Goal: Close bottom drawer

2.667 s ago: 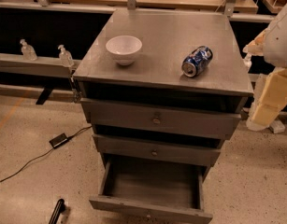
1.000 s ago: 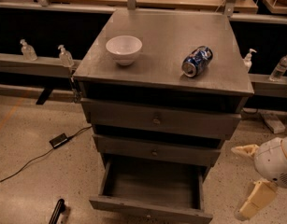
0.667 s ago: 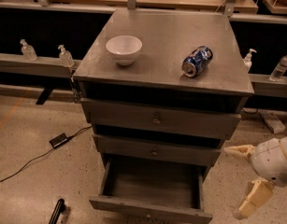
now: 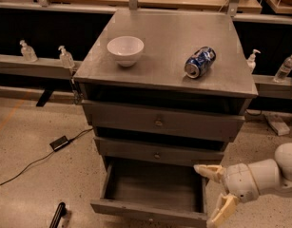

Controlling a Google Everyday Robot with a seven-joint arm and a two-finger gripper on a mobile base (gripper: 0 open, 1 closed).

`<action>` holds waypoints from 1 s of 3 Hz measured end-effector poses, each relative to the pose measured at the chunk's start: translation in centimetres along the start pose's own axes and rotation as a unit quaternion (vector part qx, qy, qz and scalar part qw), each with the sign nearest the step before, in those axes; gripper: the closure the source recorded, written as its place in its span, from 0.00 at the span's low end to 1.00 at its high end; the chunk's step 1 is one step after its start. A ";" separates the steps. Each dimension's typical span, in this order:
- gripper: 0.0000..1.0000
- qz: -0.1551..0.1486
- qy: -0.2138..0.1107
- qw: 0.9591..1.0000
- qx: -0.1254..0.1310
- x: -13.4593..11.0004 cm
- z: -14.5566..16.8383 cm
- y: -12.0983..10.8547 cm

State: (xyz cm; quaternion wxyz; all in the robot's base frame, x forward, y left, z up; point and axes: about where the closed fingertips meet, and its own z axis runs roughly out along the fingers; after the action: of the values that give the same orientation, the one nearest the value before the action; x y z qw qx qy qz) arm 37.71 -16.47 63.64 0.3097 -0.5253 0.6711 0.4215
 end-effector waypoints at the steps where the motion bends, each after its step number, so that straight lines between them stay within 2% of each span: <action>1: 0.00 0.060 -0.071 0.995 -0.038 7.9 6.0 -1.6; 2: 0.00 0.113 -0.110 0.986 -0.061 13.2 9.5 -2.4; 3: 0.00 0.170 -0.121 0.976 -0.069 19.1 13.4 -2.2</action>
Offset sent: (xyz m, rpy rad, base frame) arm -0.0340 0.0380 -0.2835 0.4077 0.4562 -0.0982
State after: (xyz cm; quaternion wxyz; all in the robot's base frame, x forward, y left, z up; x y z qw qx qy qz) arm 34.62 -13.21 40.64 0.2757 -0.3688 0.6774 0.5737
